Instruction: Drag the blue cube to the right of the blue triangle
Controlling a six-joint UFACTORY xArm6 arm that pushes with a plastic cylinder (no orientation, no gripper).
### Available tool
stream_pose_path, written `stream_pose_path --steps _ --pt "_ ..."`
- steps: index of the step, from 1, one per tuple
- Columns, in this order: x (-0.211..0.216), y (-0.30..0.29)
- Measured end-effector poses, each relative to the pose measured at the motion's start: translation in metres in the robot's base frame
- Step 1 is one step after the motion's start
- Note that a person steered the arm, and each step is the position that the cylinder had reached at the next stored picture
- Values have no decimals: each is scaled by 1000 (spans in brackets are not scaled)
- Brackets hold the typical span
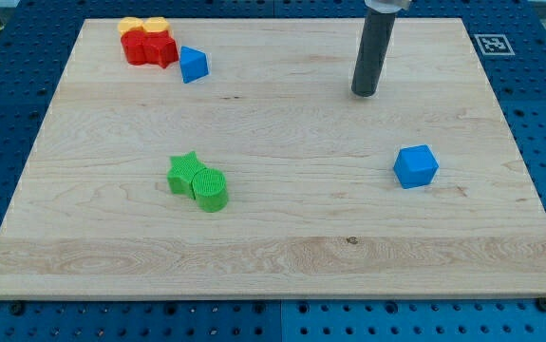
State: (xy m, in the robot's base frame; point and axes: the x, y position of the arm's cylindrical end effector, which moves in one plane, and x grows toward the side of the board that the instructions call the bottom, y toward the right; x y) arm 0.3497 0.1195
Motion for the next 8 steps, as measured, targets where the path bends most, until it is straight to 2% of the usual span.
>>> stream_pose_path --steps 1,2,6,7,8 --pt "0 2" --pt "13 34" --pt "161 110" --pt "176 91" --pt "157 58"
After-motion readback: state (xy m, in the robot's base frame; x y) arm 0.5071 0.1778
